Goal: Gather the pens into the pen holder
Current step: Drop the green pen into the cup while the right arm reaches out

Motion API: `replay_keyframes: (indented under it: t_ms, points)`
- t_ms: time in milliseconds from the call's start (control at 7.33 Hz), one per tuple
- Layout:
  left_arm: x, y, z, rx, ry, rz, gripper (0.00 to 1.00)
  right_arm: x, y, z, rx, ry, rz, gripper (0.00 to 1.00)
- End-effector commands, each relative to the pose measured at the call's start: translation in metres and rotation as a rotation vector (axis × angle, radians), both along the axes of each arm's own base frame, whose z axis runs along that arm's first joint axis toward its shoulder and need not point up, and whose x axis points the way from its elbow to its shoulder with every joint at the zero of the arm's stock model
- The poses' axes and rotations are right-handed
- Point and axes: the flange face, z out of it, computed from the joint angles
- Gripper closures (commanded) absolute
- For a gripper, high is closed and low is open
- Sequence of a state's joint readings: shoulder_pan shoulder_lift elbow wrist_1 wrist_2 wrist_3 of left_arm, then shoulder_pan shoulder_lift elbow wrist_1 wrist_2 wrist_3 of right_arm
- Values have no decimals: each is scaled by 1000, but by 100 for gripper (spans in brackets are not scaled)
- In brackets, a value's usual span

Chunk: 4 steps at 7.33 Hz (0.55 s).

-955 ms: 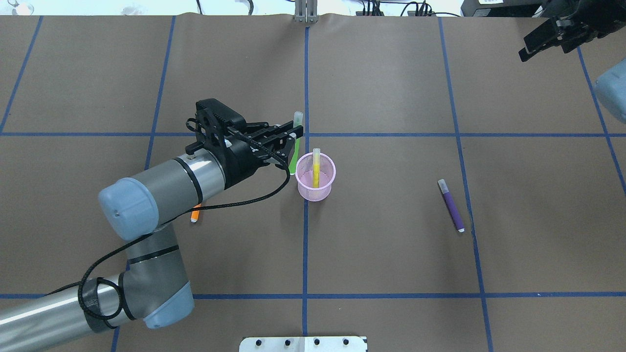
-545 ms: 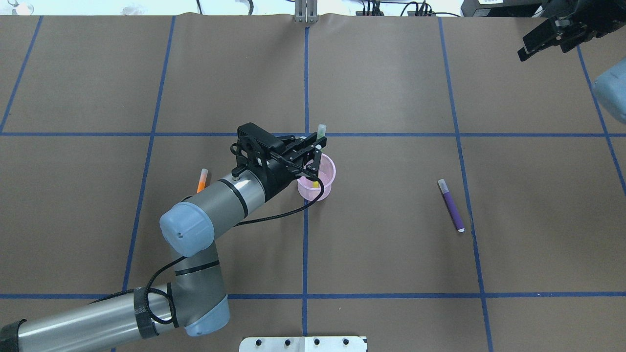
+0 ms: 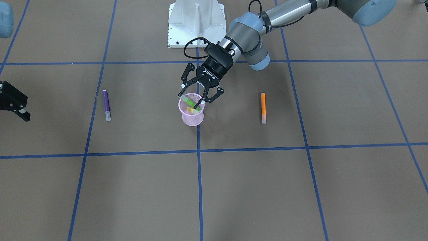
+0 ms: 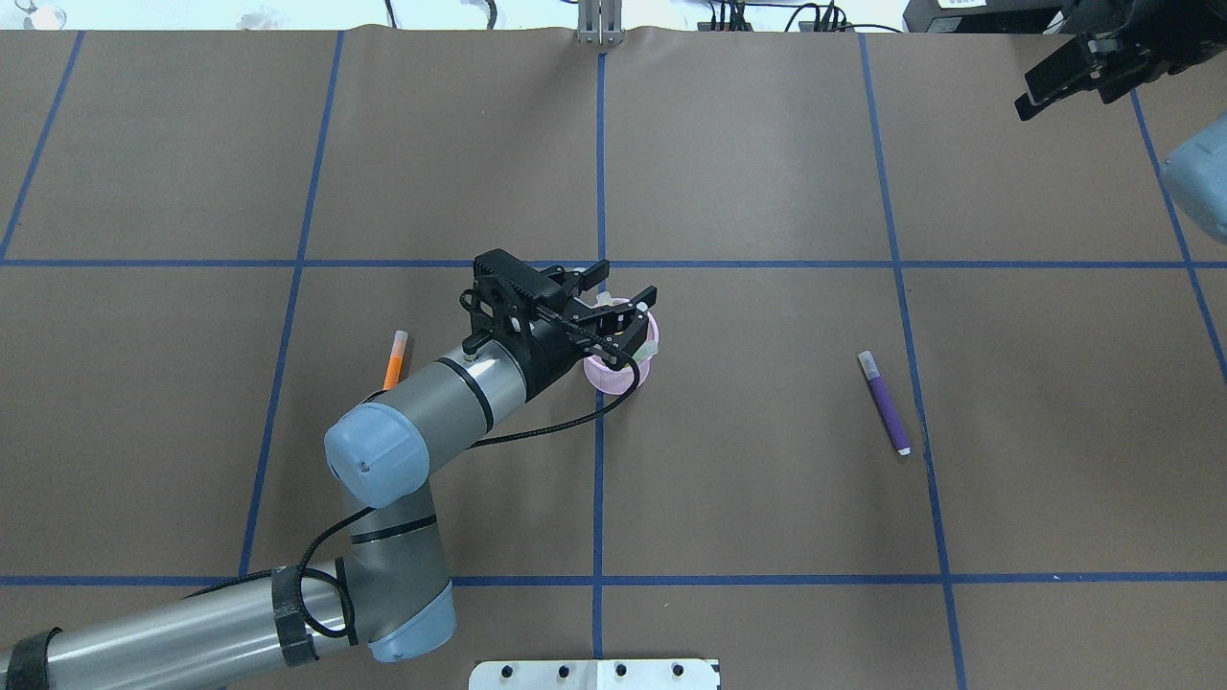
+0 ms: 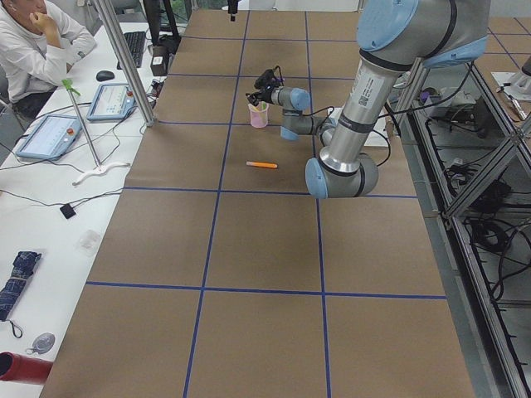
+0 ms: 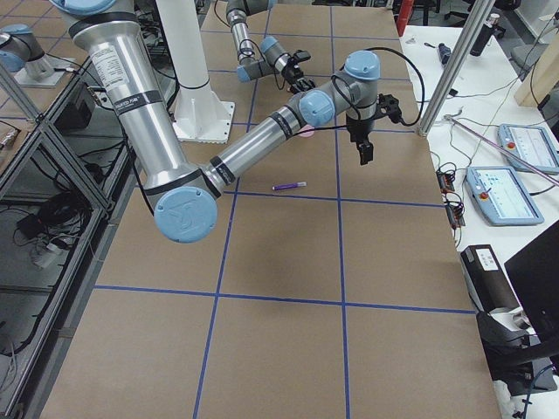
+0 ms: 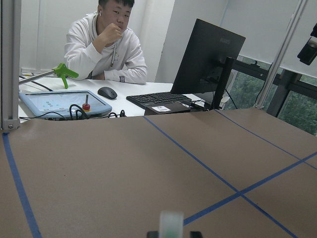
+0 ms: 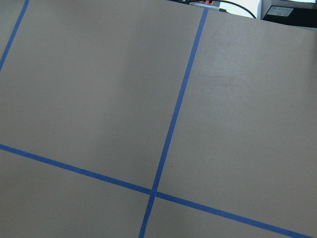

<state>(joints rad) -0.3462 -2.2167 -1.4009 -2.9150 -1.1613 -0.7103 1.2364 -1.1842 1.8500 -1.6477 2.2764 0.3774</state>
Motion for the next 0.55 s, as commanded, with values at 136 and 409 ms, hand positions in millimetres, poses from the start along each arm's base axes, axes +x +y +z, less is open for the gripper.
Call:
replay_keyframes:
  t_ms: [136, 409]
  points:
    - [-16, 9, -30, 26, 43, 33, 1, 0, 0, 0, 0, 0, 0, 0]
    - [-55, 15, -62, 6, -51, 99, 2, -3, 2, -4, -23, -11, 21, 0]
